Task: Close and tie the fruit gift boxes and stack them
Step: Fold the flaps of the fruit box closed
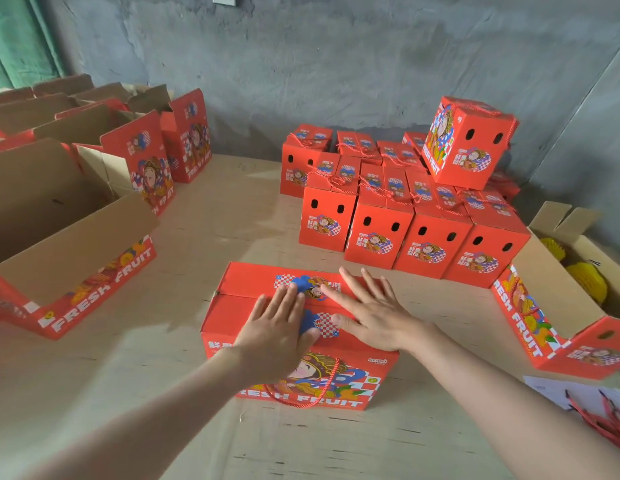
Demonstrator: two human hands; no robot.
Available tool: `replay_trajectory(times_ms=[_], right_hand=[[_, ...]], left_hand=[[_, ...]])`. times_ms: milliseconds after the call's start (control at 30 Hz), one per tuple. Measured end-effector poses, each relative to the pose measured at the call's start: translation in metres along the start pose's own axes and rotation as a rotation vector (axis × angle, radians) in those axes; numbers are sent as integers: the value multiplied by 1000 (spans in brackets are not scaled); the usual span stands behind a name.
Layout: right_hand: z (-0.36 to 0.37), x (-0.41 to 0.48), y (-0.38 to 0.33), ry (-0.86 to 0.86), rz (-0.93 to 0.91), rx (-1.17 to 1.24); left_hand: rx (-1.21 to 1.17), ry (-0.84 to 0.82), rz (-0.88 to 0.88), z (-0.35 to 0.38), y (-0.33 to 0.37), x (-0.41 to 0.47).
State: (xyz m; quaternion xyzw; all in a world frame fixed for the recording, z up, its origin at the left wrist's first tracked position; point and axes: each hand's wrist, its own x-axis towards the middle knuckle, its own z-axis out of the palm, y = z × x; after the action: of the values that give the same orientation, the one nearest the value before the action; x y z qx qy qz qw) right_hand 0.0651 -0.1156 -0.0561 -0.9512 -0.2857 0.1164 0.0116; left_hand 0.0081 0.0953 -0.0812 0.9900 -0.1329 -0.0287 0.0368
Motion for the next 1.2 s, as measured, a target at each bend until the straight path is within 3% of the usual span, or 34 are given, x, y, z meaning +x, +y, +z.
replay_trajectory(times_ms=[133, 400, 533, 633, 800, 933, 1033, 1200], right_hand=[[-5, 4, 7, 16, -19, -51], [-6, 12, 10, 119, 113, 115], [6, 15, -16, 156, 317, 150], [9, 15, -38, 128, 401, 148], [4, -13, -29, 29, 198, 168], [15, -27, -22, 50, 2, 360], [23, -23, -26, 191, -76, 334], [29, -17, -32, 202, -62, 273]], left_hand=[[-7, 80, -66, 6, 13, -6], [-44, 191, 55, -2, -11, 2], [-8, 141, 191, -16, -53, 31], [81, 42, 150, -27, -75, 50], [143, -64, -88, -37, -76, 64], [-329, 170, -245, -10, -30, 31], [-480, 243, -215, 10, 3, -5], [-424, 368, -53, 14, 6, -22]])
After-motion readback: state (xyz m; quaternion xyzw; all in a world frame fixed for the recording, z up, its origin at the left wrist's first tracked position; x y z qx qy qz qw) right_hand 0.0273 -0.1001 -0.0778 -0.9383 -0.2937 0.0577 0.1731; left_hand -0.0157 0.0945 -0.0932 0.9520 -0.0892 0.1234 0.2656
